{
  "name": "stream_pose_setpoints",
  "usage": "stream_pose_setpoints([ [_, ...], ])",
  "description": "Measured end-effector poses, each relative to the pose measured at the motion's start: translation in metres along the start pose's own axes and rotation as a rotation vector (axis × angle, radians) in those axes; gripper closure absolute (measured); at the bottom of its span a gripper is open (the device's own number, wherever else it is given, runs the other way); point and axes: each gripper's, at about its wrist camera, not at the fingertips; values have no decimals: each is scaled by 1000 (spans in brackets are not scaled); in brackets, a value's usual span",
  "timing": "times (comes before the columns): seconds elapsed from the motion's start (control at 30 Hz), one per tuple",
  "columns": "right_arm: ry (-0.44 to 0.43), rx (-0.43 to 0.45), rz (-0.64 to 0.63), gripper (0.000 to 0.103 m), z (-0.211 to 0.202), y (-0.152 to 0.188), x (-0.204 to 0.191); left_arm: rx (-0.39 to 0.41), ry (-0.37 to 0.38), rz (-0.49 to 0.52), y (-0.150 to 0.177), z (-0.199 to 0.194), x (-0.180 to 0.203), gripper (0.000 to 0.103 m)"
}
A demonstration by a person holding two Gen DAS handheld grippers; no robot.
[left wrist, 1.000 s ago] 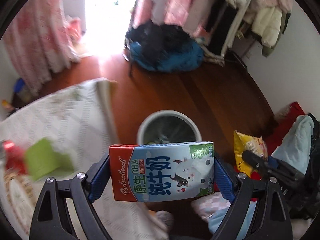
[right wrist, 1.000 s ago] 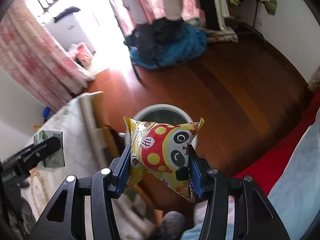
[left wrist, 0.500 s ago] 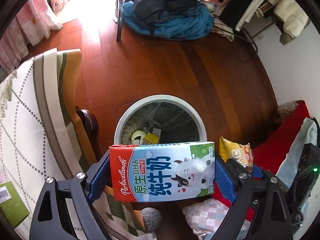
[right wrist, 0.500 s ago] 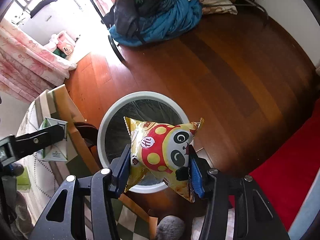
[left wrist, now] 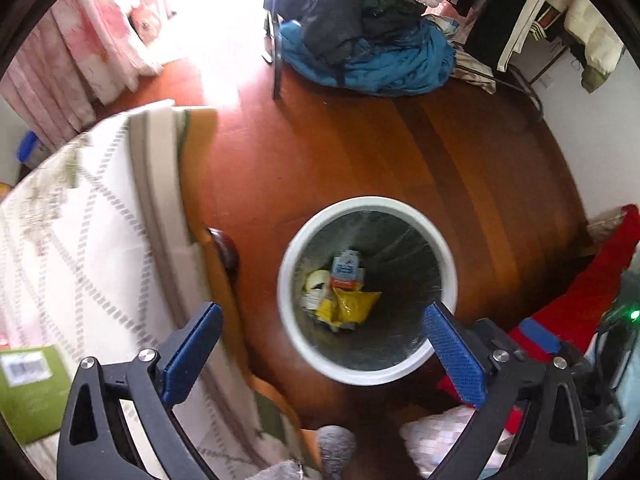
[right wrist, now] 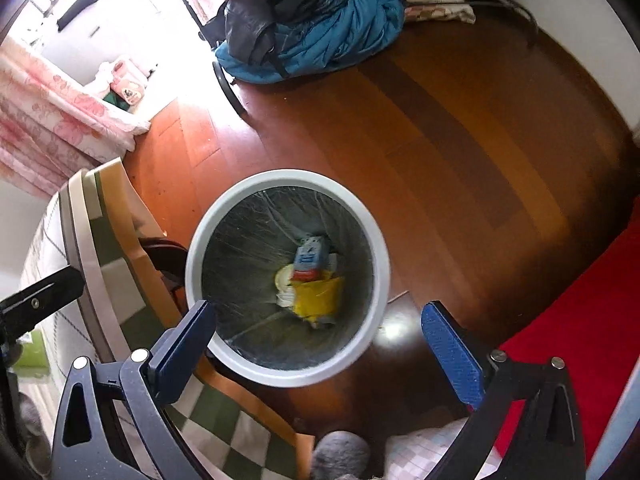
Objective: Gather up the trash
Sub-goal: 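Move both open tools back over the table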
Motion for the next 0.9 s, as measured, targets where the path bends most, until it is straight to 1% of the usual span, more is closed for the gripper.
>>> stream_pose_setpoints([
  [0.07,33,6,-38,0,-11,6,-6,25,-41,19,10,-12,-2,0],
  [0.13,59,9,-56,0,-24,13,-10,41,-67,33,17,-22,-4,0],
  [0.23,72,21,-73,0,-44,24,-14,71,-107,55,30,-41,-8,0],
  [0.37,86,52,-92,0,-78,40,-21,103,-130,70,39,-63,-8,0],
  [0.53,91,102,-97,0,-120,54,-28,162,-147,86,49,-100,-7,0],
  [0.63,90,143,-95,0,-149,60,-31,203,-155,91,54,-124,-7,0],
  [0.77,81,218,-95,0,-193,70,-36,264,-177,102,66,-155,-5,0],
  [0.9,71,276,-96,0,-233,83,-41,312,-184,103,83,-189,-2,0],
])
Point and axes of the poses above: each gripper's, at about its wrist camera, not at the fingertips, and z roughly the way its jaws point, x to its right, y to its underside, and after that the axes turned 10 degrees about x, right-handed
